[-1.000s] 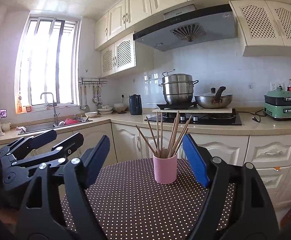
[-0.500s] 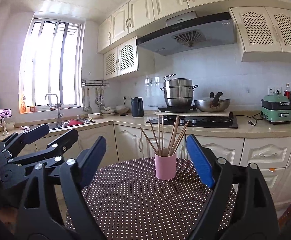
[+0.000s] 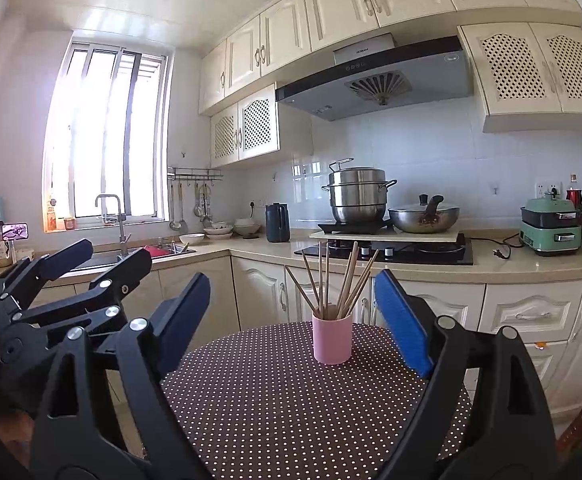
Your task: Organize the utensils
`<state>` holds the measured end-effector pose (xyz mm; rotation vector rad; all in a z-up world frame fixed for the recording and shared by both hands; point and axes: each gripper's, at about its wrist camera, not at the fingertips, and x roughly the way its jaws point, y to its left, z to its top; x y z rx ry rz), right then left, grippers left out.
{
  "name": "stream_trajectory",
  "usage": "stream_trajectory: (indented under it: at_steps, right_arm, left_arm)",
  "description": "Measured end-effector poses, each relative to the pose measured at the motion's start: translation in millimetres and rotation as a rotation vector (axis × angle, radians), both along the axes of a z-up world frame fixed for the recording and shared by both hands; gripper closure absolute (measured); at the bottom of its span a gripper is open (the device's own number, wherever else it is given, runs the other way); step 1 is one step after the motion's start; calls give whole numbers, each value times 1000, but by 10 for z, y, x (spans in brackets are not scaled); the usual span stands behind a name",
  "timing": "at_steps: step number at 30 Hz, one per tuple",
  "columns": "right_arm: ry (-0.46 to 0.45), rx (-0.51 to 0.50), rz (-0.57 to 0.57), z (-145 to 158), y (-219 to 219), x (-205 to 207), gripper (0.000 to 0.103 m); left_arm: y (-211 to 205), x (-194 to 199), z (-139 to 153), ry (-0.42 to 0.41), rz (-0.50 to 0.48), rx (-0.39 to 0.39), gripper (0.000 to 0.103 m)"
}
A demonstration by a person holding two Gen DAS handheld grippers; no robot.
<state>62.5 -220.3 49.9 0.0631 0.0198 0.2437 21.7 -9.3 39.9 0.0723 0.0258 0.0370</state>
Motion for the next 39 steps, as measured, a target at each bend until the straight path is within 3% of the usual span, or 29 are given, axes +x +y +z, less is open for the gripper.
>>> stream_trajectory:
  at_steps: [39]
  right_arm:
    - [11,-14,-9,40,35,-102,19]
  left_arm:
    - [-2,-55,-11,-15,11,-11,29]
